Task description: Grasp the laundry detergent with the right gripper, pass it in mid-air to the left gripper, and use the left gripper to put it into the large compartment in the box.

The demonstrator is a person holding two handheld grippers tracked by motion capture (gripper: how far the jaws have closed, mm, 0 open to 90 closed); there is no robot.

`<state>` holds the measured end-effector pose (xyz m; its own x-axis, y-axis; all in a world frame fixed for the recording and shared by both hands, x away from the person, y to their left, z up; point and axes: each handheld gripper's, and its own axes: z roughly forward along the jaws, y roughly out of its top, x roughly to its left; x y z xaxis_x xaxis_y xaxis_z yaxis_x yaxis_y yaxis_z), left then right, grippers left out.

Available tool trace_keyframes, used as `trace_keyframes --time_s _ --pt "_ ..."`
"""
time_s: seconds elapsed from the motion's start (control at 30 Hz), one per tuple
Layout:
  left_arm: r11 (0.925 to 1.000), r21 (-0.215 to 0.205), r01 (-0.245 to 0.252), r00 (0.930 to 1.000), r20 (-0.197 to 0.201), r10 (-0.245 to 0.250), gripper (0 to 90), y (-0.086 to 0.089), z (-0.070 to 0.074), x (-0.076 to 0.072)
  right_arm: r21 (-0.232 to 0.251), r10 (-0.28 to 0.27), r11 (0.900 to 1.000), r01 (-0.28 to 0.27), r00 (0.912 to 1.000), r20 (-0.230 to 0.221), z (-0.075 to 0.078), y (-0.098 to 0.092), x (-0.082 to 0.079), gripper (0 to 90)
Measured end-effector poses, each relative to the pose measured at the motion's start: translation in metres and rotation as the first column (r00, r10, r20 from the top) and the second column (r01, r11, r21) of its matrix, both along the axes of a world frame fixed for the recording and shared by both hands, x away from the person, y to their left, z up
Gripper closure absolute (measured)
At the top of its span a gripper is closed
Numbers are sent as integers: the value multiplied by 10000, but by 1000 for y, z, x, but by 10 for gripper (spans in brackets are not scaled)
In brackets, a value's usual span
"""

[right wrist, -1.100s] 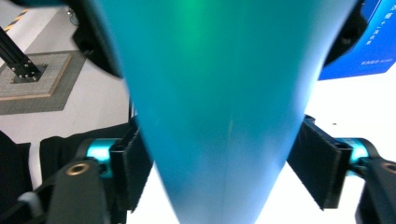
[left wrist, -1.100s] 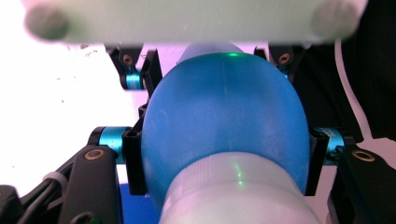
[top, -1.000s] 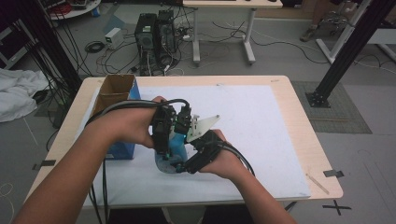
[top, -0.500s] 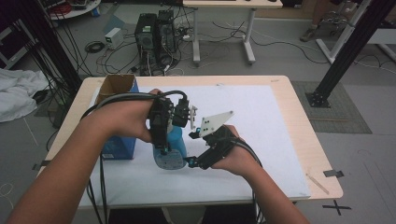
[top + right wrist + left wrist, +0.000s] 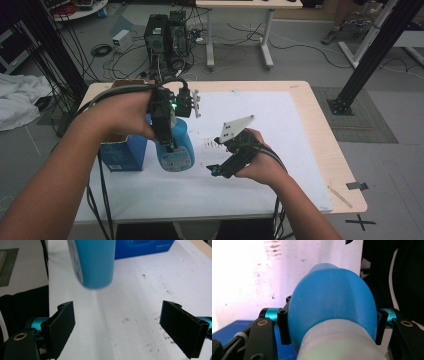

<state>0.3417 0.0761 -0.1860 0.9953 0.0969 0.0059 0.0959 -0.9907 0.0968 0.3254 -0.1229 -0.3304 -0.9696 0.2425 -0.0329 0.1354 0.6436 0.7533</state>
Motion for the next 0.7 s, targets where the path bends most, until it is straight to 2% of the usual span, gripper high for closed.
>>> trace_keyframes --time_s 0.1,0.13,0.17,0.3,0.5,0.57,0.63,0.67,0.7 --pt "9975 -114 -702 9975 33 703 378 7 10 6 -196 -132 9997 132 9999 5 1 -5 1 122" --pt "9975 -114 -702 9975 33 703 378 7 10 6 -196 -132 9997 132 9999 5 1 -5 1 122" --pt "9939 -146 -1091 9940 44 1092 378 13 18 10 -253 -147 9996 148 9999 21 1 -6 1 122" --pt "9838 -246 -1775 9839 181 1779 377 22 32 16 -510 -295 9983 295 9996 9 0 -11 2 122" --pt "9706 5 -2405 9697 448 2403 377 30 50 24 -652 -383 9971 380 9993 -24 -3 -13 3 122" --pt "9688 13 -2479 9678 460 2475 377 31 53 25 -641 -399 9972 395 9992 -54 -3 -13 3 122" --pt "9586 -46 -2848 9576 431 2848 378 39 64 28 -648 -401 9971 396 9992 -68 -2 -13 3 122" --pt "9575 -44 -2885 9565 444 2884 377 42 67 30 -672 -381 9970 374 9992 -84 -3 -13 4 122" --pt "9531 -53 -3026 9521 452 3025 377 46 70 32 -694 -382 9969 374 9992 -94 -3 -13 4 122"
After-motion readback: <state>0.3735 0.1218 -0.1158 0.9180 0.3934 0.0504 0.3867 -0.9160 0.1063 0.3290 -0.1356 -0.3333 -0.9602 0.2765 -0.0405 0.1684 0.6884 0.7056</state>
